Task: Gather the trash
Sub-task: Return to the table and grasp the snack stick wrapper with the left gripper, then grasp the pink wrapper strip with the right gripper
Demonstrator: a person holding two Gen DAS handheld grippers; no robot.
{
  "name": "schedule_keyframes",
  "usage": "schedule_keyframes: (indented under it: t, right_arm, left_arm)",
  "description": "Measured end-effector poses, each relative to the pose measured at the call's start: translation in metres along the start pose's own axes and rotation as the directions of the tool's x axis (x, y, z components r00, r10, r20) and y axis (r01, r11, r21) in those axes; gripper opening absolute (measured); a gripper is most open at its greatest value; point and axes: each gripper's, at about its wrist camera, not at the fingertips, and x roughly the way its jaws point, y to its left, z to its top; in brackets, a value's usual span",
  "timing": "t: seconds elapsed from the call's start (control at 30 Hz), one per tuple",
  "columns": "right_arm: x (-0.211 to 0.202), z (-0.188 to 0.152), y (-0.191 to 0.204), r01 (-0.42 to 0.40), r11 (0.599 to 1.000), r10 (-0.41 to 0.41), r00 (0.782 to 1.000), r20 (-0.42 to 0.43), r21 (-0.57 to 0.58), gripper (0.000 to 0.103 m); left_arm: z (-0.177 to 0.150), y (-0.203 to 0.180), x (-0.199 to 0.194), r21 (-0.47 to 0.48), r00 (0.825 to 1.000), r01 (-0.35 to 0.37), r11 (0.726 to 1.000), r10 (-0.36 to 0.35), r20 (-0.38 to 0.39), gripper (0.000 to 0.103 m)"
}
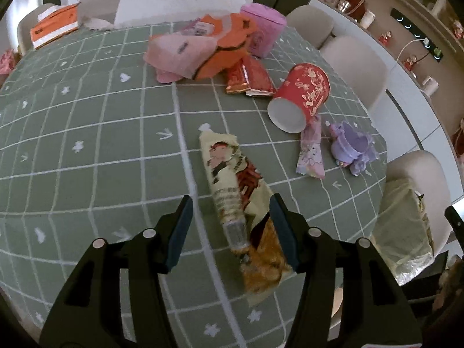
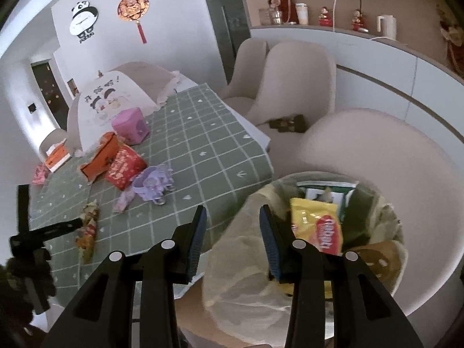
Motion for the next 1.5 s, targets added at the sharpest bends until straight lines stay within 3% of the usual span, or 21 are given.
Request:
schedule_keyframes:
  t: [0.07, 0.13, 0.2, 0.27, 0.3, 0.37, 0.57, 0.77, 0.9, 1.03, 1.17, 1.27, 1.5]
  right_arm:
    - [-0.001, 0.000, 0.006, -0.012, 1.000, 0.012, 1.000, -0.001, -0.003, 0.036]
    - [-0.002, 0.000, 0.013, -0.015, 1.000, 0.015, 1.000, -0.002, -0.018, 0.040]
    - [-0.002, -0.001, 0.019, -0.023, 0.999, 0.023, 1.000, 0.000, -0.029, 0.054]
    - [-0.003, -0.003, 0.026, -0.046, 0.998, 0.047, 0.999, 0.009, -0.036, 0.054]
    - [-0.002, -0.004, 0.030, -0.059, 0.997, 0.059, 0.998, -0.003, -0.040, 0.054]
    - [0.008, -0.005, 0.044, -0.063, 0.996, 0.059, 0.997, -0.055, -0.067, 0.054]
    - [0.035, -0.005, 0.087, -0.105, 0.990, 0.097, 0.992, -0.084, -0.094, 0.055]
    - [0.077, -0.002, 0.137, -0.191, 0.977, 0.177, 0.975, -0.134, -0.094, 0.055]
    - [0.117, -0.004, 0.163, -0.222, 0.974, 0.209, 0.961, -0.181, -0.051, 0.055]
    - [0.160, -0.004, 0.189, -0.200, 0.979, 0.184, 0.957, -0.224, -0.047, 0.055]
    - [0.189, 0.001, 0.205, -0.135, 0.988, 0.116, 0.967, -0.226, -0.070, 0.055]
    - [0.203, 0.005, 0.206, -0.066, 0.995, 0.047, 0.975, -0.217, -0.079, 0.055]
    - [0.222, 0.017, 0.204, -0.033, 0.996, 0.015, 0.980, -0.200, -0.086, 0.054]
  left_arm:
    - [0.001, -0.004, 0.008, -0.001, 0.999, -0.033, 0.999, 0.033, 0.002, 0.052]
    - [0.001, -0.004, 0.016, -0.017, 1.000, -0.028, 0.999, 0.028, -0.010, 0.035]
    - [0.000, -0.002, 0.021, -0.038, 1.000, -0.009, 0.999, 0.008, -0.025, 0.029]
    - [0.001, 0.001, 0.019, -0.030, 0.999, 0.030, 0.999, -0.030, -0.027, 0.024]
    - [0.002, 0.001, 0.017, -0.018, 0.999, 0.039, 0.999, -0.040, -0.028, 0.015]
    - [0.004, 0.006, 0.009, 0.002, 0.998, 0.051, 0.999, -0.051, -0.024, 0.015]
    - [0.024, 0.043, -0.027, -0.041, 0.997, 0.070, 0.997, -0.069, 0.030, 0.015]
    - [0.045, 0.082, -0.057, -0.033, 0.995, 0.053, 0.998, -0.050, 0.088, 0.015]
    - [0.051, 0.102, -0.060, 0.005, 0.996, 0.028, 1.000, -0.029, 0.081, 0.016]
    - [0.053, 0.119, -0.055, 0.081, 0.998, -0.006, 0.997, 0.001, 0.063, 0.016]
    - [0.058, 0.138, -0.045, 0.085, 1.000, 0.005, 0.996, -0.007, 0.025, 0.016]
    - [0.065, 0.150, -0.038, 0.091, 1.000, 0.014, 0.996, -0.014, 0.010, 0.016]
    - [0.078, 0.159, -0.024, 0.118, 0.998, 0.060, 0.991, -0.059, -0.011, 0.016]
